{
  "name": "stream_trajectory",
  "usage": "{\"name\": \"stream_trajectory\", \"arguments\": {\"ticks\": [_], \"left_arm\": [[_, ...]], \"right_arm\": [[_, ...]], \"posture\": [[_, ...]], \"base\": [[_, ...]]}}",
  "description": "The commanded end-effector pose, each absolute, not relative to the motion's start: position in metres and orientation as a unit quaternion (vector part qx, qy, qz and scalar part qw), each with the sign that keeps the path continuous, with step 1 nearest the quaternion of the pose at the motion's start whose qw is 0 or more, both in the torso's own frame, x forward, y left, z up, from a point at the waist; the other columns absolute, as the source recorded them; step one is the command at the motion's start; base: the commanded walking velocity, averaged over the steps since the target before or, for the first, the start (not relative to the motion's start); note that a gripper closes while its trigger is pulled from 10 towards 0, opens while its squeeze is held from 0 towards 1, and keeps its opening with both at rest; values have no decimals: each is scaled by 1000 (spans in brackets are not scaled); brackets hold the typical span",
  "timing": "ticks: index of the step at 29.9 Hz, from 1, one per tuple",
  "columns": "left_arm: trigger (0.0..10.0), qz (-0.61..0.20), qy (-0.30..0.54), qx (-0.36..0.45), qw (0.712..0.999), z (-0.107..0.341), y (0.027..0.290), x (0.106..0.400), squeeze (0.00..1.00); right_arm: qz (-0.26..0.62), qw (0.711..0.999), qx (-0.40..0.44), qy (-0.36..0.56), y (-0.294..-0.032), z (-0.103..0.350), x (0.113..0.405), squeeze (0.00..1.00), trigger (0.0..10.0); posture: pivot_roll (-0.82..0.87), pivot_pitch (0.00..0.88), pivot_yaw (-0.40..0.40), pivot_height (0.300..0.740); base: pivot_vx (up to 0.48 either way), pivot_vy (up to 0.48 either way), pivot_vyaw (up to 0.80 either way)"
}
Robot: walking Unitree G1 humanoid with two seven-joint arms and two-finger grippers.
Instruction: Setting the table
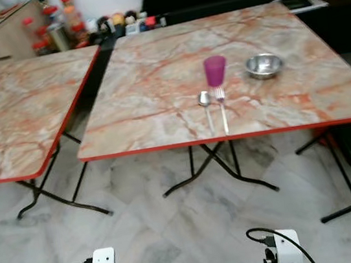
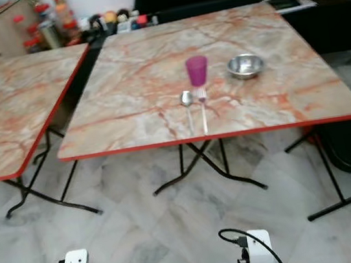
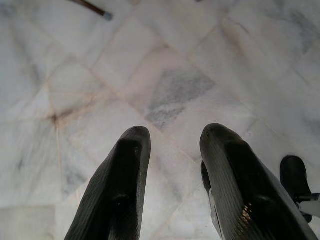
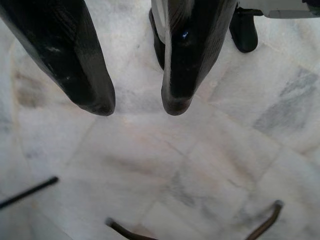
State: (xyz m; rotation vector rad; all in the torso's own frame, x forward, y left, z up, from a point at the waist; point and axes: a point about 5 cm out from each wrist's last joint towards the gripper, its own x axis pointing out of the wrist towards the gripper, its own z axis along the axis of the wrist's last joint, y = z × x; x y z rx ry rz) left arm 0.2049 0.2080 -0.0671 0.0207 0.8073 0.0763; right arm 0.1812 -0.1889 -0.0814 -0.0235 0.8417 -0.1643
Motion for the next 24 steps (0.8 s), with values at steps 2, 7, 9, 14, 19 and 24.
{"name": "stream_trajectory", "arguments": {"ticks": [2, 7, 9, 14, 19, 24], "left_arm": [[10000, 47, 396, 12, 917, -65, 214, 207, 0], [10000, 46, 395, 12, 918, -64, 212, 210, 0], [10000, 44, 394, 14, 918, -63, 210, 213, 0], [10000, 40, 395, 18, 918, -63, 206, 215, 0], [10000, 41, 397, 20, 917, -63, 208, 214, 0], [10000, 41, 396, 21, 917, -62, 209, 215, 0]], "right_arm": [[-86, 914, -8, 397, -191, -78, 186, 0, 10000], [-94, 916, -5, 390, -196, -77, 187, 0, 10000], [-101, 916, -2, 387, -199, -76, 187, 0, 10000], [-105, 916, 2, 388, -199, -77, 185, 0, 10000], [-99, 914, 6, 393, -193, -79, 183, 0, 10000], [-100, 914, 6, 392, -193, -79, 183, 0, 10000]], "posture": [[-137, 109, 113, 740], [-134, 126, 111, 740], [-133, 136, 106, 740], [-133, 140, 105, 740], [-137, 157, 104, 740], [-142, 163, 101, 740]], "base": [[0, 0, -738], [0, 0, -148], [0, 0, 0], [244, 0, 0], [250, 0, 0], [272, 0, 0]]}}
